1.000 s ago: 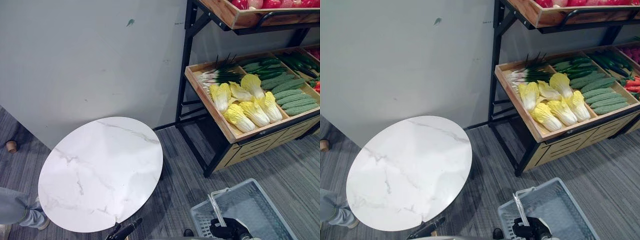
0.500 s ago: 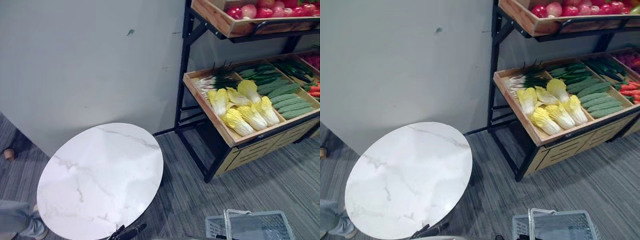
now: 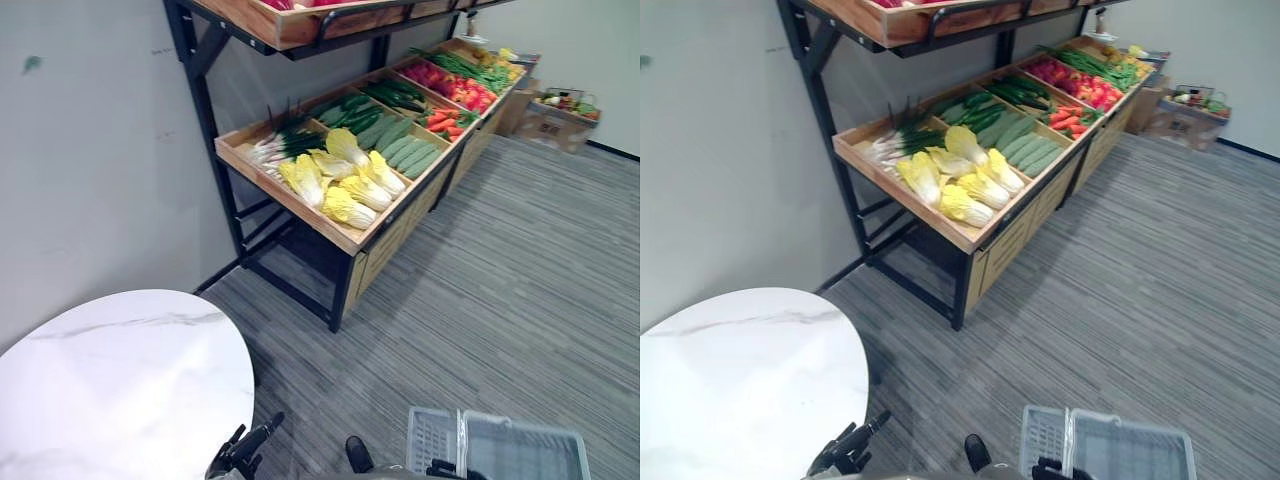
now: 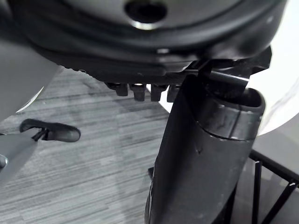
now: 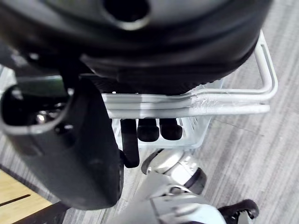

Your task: Pick vegetable in the basket

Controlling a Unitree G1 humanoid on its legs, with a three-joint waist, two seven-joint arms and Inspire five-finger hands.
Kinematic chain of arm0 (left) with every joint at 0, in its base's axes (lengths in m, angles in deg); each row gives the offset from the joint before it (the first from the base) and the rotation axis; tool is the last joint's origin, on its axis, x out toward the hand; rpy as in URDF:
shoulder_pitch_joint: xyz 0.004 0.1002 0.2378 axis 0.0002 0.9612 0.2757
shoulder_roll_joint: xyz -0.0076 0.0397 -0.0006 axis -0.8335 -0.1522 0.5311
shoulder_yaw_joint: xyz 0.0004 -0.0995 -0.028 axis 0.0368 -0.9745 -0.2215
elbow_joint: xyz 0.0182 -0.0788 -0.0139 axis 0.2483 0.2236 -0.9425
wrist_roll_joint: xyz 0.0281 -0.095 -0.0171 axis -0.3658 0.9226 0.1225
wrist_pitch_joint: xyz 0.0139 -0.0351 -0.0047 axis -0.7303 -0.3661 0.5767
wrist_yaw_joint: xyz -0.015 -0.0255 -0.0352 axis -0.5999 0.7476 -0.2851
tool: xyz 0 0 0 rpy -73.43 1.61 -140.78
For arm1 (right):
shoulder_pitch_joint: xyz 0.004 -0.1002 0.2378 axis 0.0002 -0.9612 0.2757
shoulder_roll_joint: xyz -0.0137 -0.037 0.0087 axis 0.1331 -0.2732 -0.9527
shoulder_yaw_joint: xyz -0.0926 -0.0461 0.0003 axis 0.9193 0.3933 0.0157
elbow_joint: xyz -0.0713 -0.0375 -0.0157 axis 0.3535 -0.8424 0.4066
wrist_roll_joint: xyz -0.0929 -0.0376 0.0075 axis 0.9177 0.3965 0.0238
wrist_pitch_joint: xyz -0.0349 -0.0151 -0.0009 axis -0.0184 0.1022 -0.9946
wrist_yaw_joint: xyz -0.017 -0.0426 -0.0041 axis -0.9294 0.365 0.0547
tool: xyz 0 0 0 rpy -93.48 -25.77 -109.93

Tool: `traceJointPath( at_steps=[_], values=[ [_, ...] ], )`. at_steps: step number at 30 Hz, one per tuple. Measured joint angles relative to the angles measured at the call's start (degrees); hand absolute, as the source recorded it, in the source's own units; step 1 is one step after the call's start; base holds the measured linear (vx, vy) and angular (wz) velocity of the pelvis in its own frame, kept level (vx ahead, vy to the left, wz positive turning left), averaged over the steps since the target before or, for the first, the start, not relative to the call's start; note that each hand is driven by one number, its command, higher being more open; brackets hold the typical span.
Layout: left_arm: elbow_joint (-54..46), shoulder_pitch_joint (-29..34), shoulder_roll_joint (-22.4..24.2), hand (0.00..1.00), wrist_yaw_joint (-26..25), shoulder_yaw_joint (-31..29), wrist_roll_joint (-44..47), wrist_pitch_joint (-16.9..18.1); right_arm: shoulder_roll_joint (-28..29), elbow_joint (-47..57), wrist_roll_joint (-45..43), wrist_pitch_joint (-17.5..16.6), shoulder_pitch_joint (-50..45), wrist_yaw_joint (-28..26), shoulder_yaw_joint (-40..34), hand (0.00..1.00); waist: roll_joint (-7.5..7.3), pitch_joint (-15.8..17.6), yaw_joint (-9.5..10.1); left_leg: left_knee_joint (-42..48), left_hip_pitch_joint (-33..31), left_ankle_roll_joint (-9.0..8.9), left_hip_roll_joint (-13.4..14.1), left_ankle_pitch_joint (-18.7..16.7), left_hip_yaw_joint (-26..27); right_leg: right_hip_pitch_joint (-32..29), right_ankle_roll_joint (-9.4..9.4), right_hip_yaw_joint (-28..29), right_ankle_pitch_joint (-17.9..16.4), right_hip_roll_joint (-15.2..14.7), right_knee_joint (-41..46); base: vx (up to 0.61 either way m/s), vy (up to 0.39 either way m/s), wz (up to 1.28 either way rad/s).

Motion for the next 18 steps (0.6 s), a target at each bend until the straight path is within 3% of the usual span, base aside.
traceJointPath(
  at_steps=[2, 4, 6, 7, 8, 9, 10, 11, 12, 13, 14, 15, 16, 17, 18],
  values=[
    [0.34, 0.15, 0.45, 1.0, -0.19, -0.07, -0.02, 0.0, 0.84, 0.16, -1.54, 0.18, -1.38, 0.3, -0.45, 0.0, 0.29, 0.32, -0.47, -1.11, 1.7, 0.0, -0.01, 0.0, 1.54, 0.54, 0.41, -0.3, 0.31, 0.25, -0.21, 0.08, 0.075, -0.42],
    [0.33, 0.13, 1.08, 1.0, -0.45, -0.3, -0.05, -0.02, 0.49, 0.18, -1.96, 0.37, -1.41, 0.62, -0.58, 0.0, 1.37, 1.13, -0.65, -2.16, 3.68, 0.02, 0.76, 0.02, 4.63, 0.06, -1.21, -6.41, 1.74, 0.82, -0.2, 0.1, 0.057, -0.81],
    [0.13, 0.07, 2.03, 1.0, -0.95, -2.76, 0.0, 0.04, 0.15, 2.1, -1.28, 0.36, -1.11, 0.68, 0.23, 0.0, 1.86, 2.15, -0.1, -2.3, 4.92, 0.13, 1.23, 0.13, 12.21, -1.25, -6.55, -23.05, 5.09, 1.73, -0.71, 0.12, 0.033, -1.52],
    [0.04, 0.37, 2.08, 1.0, -1.21, -3.0, 0.16, 0.46, 0.2, 2.34, -1.14, 0.17, -1.1, 0.63, 0.85, 0.0, 1.31, 2.32, 0.16, -2.13, 5.1, 1.26, 0.57, 0.78, 14.78, -1.21, -8.94, -26.11, 6.76, 2.17, -2.18, 0.04, -0.026, -1.45],
    [-0.17, 0.44, 1.93, 1.0, -1.26, -3.11, 0.4, 0.78, 0.31, 2.3, -1.05, 0.13, -1.04, 0.63, 1.66, 0.0, 0.7, 2.3, 0.5, -2.03, 5.07, 2.47, 0.26, 1.49, 16.46, -0.87, -10.13, -27.38, 7.84, 2.22, -3.83, 0.0, -0.068, -1.27],
    [-0.85, 0.53, 1.72, 1.0, -1.18, -3.5, 1.24, 1.2, -0.01, 2.25, -0.85, 0.18, -0.83, 0.54, 2.24, 0.0, 1.1, 2.48, 0.45, -2.43, 5.14, 3.23, 0.59, 1.92, 18.88, -0.86, -14.33, -34.08, 2.55, 2.1, -2.17, 0.05, -0.103, -1.09],
    [-1.27, 0.12, 2.29, 1.0, -1.22, -3.87, 2.44, 1.98, -0.51, 1.94, -0.9, 0.43, 0.0, 0.56, 1.78, 0.0, 1.8, 3.1, 0.47, -2.96, 6.25, 2.68, 1.33, 1.61, 20.23, -3.35, -14.44, -41.68, -5.89, 0.57, 6.86, 0.1, -0.053, -0.95],
    [-1.28, -0.21, 2.44, 1.0, -1.22, -3.9, 3.52, 2.52, -1.5, 1.8, -0.9, 0.27, 0.38, 1.17, 1.77, 0.0, 2.08, 3.72, 0.15, -0.88, 6.91, 1.62, 1.94, 1.0, 21.94, -5.57, -15.44, -48.47, -11.01, -4.03, 19.26, 0.19, -0.031, -0.86],
    [-1.42, 0.0, 1.95, 1.0, -1.33, -4.94, 4.45, 2.58, -1.88, 1.81, -1.07, 0.2, 0.43, 1.18, 2.67, 0.0, 0.56, 4.29, 0.47, 4.42, 6.21, 1.08, 1.77, 0.6, 22.23, -5.34, -14.74, -50.64, -10.78, -4.5, 22.49, 0.12, 0.0, -0.91],
    [-1.11, 0.22, 1.76, 1.0, -1.37, -5.2, 4.59, 2.84, -1.64, 1.74, -1.46, 0.1, 0.91, 1.12, 3.44, 0.0, -0.84, 4.27, 1.09, 6.03, 5.41, 2.08, 1.07, -0.39, 21.18, -4.87, -14.44, -49.78, -10.15, -4.26, 20.75, -0.03, -0.037, -1.59],
    [-0.07, 1.11, 1.31, 1.0, -1.38, -5.18, 4.56, 3.25, -1.75, 1.17, -1.44, -1.09, 2.97, 0.77, 4.51, 0.0, -0.96, 3.43, 2.53, 1.47, 2.48, 3.81, -2.07, -0.85, 18.23, -0.96, -8.94, -43.4, -7.22, -0.68, 8.2, -0.19, -0.037, -1.95],
    [0.07, 0.85, 2.71, 1.0, -0.75, -4.79, 4.36, 3.69, -2.79, 0.95, -1.21, -1.46, 5.43, 0.32, 4.38, 0.0, 2.14, 3.57, 3.13, -1.35, 0.59, 2.66, 1.43, 3.01, 20.7, -1.14, -12.24, -49.97, -14.6, -1.57, 19.37, -0.18, -0.015, -1.72],
    [0.01, 0.44, 2.8, 1.0, -0.6, -4.54, 4.35, 3.99, -2.29, 0.14, -1.15, -1.15, 6.21, 1.64, 4.16, 0.0, 1.74, 3.99, 3.06, -0.73, 0.27, 2.45, 1.31, 3.13, 21.75, -0.38, -10.48, -51.86, -18.93, -5.09, 25.68, -0.05, -0.013, -1.02],
    [-0.05, -0.21, 2.63, 1.0, -0.73, -4.47, 4.38, 4.42, -1.82, -0.95, -0.8, -1.34, 6.19, 1.47, 4.38, 0.0, 0.53, 4.53, 3.23, 0.62, 0.61, 2.31, 0.8, 3.08, 22.66, 4.7, -4.03, -52.12, -22.62, -9.1, 22.32, 0.03, -0.001, -0.37],
    [-0.09, -0.46, 2.04, 1.0, -0.47, -4.68, 4.38, 4.41, -1.3, -1.2, -0.37, -1.26, 6.28, 1.45, 4.64, 0.0, -0.3, 4.91, 3.27, 1.21, 0.36, 2.22, 0.86, 3.08, 23.41, 6.14, -5.07, -52.39, -22.95, -7.75, 18.31, 0.03, -0.185, -0.54]
  ],
)
